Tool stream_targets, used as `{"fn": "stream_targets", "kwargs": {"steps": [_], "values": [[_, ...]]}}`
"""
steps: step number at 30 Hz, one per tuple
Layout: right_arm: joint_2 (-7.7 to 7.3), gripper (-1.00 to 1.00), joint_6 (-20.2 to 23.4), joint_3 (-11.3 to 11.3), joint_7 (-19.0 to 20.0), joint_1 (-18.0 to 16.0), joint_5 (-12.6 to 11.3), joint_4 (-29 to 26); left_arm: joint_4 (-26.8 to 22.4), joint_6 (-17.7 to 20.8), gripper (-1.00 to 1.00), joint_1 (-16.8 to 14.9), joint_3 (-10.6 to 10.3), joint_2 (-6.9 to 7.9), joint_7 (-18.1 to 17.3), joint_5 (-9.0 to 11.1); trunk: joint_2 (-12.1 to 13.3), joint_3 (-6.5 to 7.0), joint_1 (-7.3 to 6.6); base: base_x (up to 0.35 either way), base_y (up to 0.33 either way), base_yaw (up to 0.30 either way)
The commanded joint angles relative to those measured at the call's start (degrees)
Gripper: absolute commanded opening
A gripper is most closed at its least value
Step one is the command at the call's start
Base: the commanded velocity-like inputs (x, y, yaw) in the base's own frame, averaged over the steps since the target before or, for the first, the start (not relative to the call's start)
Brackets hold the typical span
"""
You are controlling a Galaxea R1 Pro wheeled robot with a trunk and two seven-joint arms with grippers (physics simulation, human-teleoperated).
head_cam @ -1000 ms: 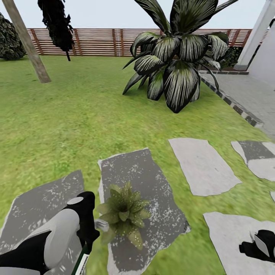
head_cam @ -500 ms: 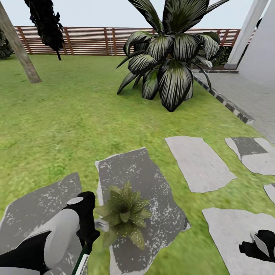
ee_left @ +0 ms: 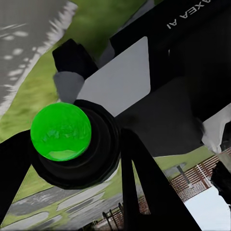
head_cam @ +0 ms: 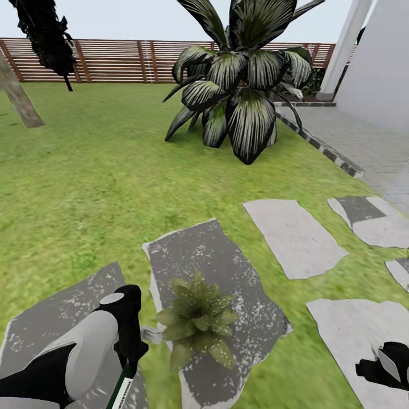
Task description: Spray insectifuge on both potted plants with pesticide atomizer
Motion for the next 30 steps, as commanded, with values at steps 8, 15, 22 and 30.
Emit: {"fn": "stream_targets", "kwargs": {"steps": [8, 15, 22, 30], "values": [[-0.03, 1.00, 0.1, 0.3, 0.1, -0.1, -0.6, 0.1, 0.0, 0.6, -1.00, 0.0, 0.4, 0.05, -0.5, -0.6, 0.0, -0.04, -0.01, 0.000, 0.224, -0.226], [-0.03, 1.00, 0.1, 0.3, 0.1, -0.1, -0.6, 0.1, 0.0, 0.6, -1.00, 0.0, 0.3, -0.02, -0.5, -0.6, 0.0, -0.04, -0.01, 0.000, 0.081, -0.240], [-0.02, 1.00, 0.1, 0.3, 0.1, -0.1, -0.6, 0.1, 0.0, 0.6, -1.00, 0.0, 0.4, -0.04, -0.5, -0.6, 0.0, -0.04, -0.01, 0.000, 0.001, -0.241], [-0.02, 1.00, 0.1, 0.3, 0.1, -0.1, -0.6, 0.1, 0.1, 0.6, -1.00, 0.0, 0.4, -0.04, -0.5, -0.6, 0.0, -0.03, -0.01, 0.000, 0.212, -0.077]]}}
